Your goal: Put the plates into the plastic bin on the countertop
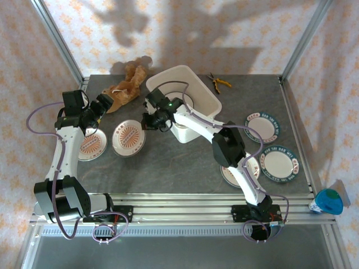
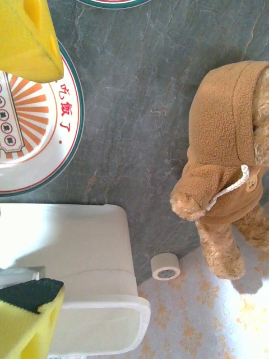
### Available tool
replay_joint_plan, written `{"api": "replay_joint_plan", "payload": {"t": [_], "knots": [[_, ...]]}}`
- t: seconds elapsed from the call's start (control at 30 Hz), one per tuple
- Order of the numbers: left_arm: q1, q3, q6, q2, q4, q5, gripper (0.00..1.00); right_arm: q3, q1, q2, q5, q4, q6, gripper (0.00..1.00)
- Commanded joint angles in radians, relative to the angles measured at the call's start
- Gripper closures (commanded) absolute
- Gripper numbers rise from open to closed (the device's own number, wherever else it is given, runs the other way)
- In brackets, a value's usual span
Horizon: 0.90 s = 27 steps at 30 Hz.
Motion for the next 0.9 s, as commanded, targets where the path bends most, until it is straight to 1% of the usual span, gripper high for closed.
{"api": "replay_joint_plan", "payload": {"t": [0.0,0.13,0.3,0.4,0.53,0.77,0.87], "knots": [[-0.003,0.050,0.014,0.006,-0.001,-0.012,0.09,0.089,-0.009,-0.080,-0.025,-0.010,0.009,1.00],[-0.004,0.072,0.013,-0.004,-0.008,-0.030,0.09,0.184,-0.012,-0.072,0.002,-0.049,0.019,1.00],[-0.005,0.086,-0.004,-0.016,0.006,-0.048,0.09,0.299,-0.017,-0.046,0.066,-0.095,0.025,1.00],[-0.006,0.098,-0.017,-0.022,0.011,-0.057,0.09,0.318,-0.031,-0.043,0.104,-0.068,0.055,1.00],[-0.012,0.089,-0.047,-0.050,0.062,-0.060,0.08,0.380,-0.048,-0.037,0.150,-0.055,0.085,1.00],[-0.017,0.118,-0.057,-0.064,0.081,-0.050,0.09,0.392,-0.085,-0.072,0.219,-0.040,0.134,1.00],[-0.017,0.119,-0.056,-0.065,0.081,-0.047,0.08,0.369,-0.102,-0.109,0.250,-0.027,0.153,1.00]]}}
